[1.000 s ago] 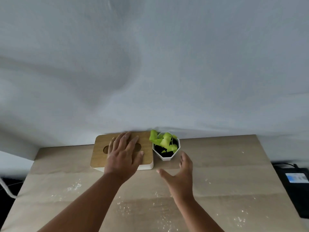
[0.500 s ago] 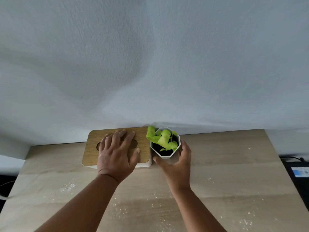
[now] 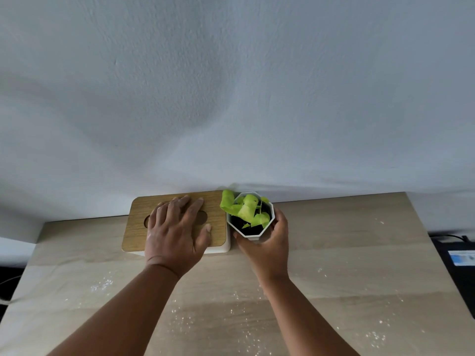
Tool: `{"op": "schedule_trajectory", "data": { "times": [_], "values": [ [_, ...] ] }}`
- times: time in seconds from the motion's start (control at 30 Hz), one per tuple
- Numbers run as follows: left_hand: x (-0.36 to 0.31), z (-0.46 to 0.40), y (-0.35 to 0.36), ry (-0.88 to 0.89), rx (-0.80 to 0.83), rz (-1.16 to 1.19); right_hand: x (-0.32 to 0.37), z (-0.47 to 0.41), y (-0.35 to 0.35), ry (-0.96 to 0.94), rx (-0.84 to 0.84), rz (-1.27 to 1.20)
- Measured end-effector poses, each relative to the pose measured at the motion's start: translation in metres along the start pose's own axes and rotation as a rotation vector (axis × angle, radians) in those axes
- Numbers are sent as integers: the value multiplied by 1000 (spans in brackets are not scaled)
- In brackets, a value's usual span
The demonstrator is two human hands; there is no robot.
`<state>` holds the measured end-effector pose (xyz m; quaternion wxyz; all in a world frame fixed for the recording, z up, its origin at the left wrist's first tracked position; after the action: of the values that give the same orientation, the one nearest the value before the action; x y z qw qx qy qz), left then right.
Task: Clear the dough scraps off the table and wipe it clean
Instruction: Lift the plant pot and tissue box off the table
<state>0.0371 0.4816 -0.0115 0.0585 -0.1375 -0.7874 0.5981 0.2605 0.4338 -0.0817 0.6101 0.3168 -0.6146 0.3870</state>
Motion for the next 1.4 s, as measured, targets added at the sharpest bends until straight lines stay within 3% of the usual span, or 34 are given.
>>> {"op": "schedule_trajectory", "data": {
  "times": [1.4],
  "values": [
    [-7,0,-5,-12,79,-29,-14,-4,-106,-32,-109,34]
  ]
}}
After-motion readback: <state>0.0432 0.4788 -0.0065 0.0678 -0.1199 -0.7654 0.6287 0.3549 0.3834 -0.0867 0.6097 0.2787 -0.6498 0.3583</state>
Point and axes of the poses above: each hand's wrist, its own z-axis away from the middle knuckle, its own y-axis out of the palm, x = y × z, the point moved 8 cm from there along -z, towards the middle knuckle, and after that the axes turned 2 degrees about y, right-handed, at the moved point
